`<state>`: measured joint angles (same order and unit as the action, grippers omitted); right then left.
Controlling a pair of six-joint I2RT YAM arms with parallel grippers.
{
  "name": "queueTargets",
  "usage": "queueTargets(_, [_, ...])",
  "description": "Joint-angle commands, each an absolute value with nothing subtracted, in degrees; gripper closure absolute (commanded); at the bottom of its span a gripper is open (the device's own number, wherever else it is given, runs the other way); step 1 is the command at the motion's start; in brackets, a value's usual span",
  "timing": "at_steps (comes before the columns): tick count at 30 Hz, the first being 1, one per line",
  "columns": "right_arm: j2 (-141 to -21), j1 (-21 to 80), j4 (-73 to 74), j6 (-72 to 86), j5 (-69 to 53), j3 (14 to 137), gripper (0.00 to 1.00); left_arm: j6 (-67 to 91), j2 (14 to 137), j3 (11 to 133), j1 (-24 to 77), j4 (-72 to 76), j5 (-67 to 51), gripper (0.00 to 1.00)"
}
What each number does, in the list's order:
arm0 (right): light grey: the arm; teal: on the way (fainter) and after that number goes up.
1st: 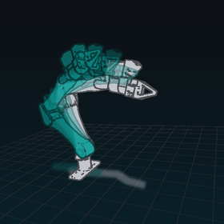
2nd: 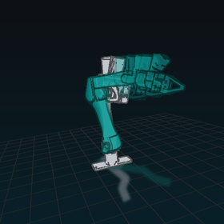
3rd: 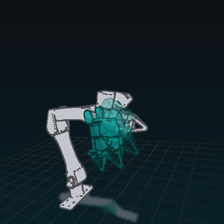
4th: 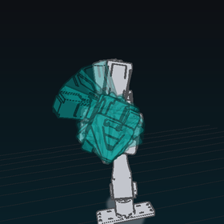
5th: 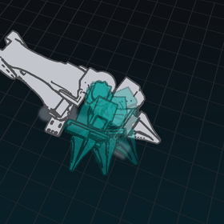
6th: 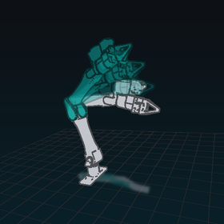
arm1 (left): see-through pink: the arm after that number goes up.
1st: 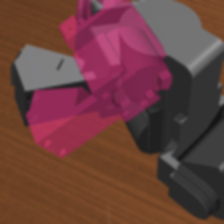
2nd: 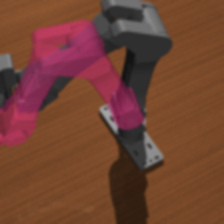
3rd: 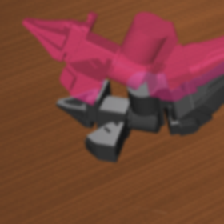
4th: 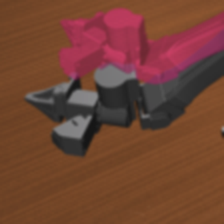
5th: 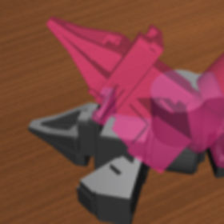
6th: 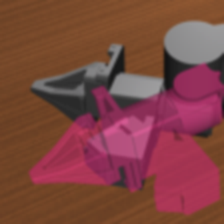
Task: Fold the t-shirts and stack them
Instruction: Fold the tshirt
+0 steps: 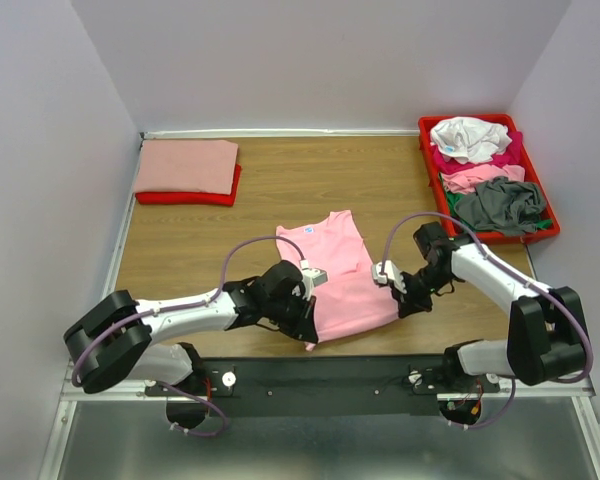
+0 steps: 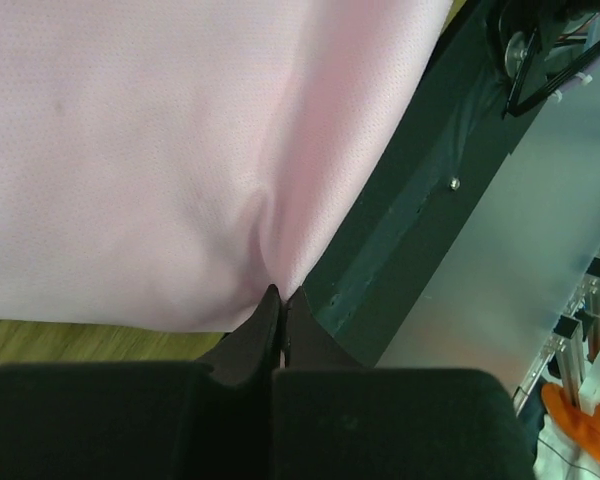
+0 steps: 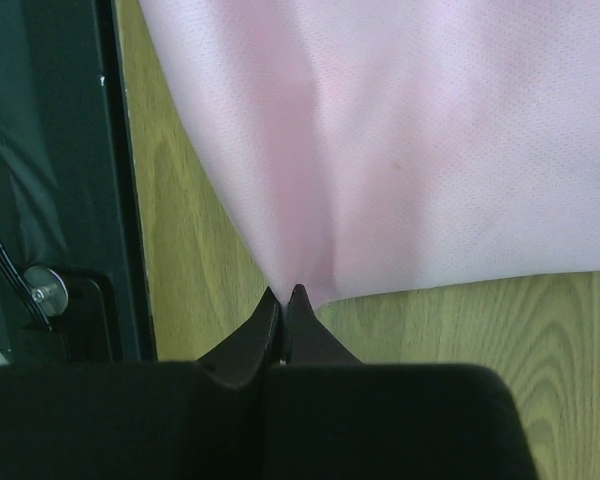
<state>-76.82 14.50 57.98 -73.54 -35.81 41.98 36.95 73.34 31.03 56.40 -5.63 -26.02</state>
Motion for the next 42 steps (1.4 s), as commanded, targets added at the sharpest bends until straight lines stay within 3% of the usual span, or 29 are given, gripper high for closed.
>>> queueTargets(1, [-74.89, 14.85, 59.24, -74.36, -35.15, 43.76, 1.00, 36.21, 74.09, 31.64, 56.78, -8.87, -24.17, 1.00])
queueTargets(8, [-78.04, 14.85, 58.62, -70.94, -37.26, 53.85, 1.00, 31.73, 74.97, 36.38, 54.85, -12.91, -23.38, 1.00])
queueTargets(18, [-99.03, 14.85, 57.22, -66.54, -42.62, 72.49, 0.99, 18.39, 80.66, 44.89, 35.53, -13.80, -26.09, 1.00])
queueTargets(26, [-110.91, 14.85, 57.39, -63.46, -46.76, 88.40, 1.00, 11.52, 88.24, 56.24, 31.38, -16.87, -27.51, 1.00])
queueTargets(34, [-106.08, 14.85, 59.15, -68.55, -43.34, 79.38, 1.00, 12.74, 85.52, 50.90, 31.46, -16.17, -32.25, 1.00])
queueTargets(42, [-89.66, 14.77, 62.57, -75.40, -39.91, 61.27, 1.00, 20.73, 79.99, 40.18, 36.90, -11.08, -34.98, 1.00])
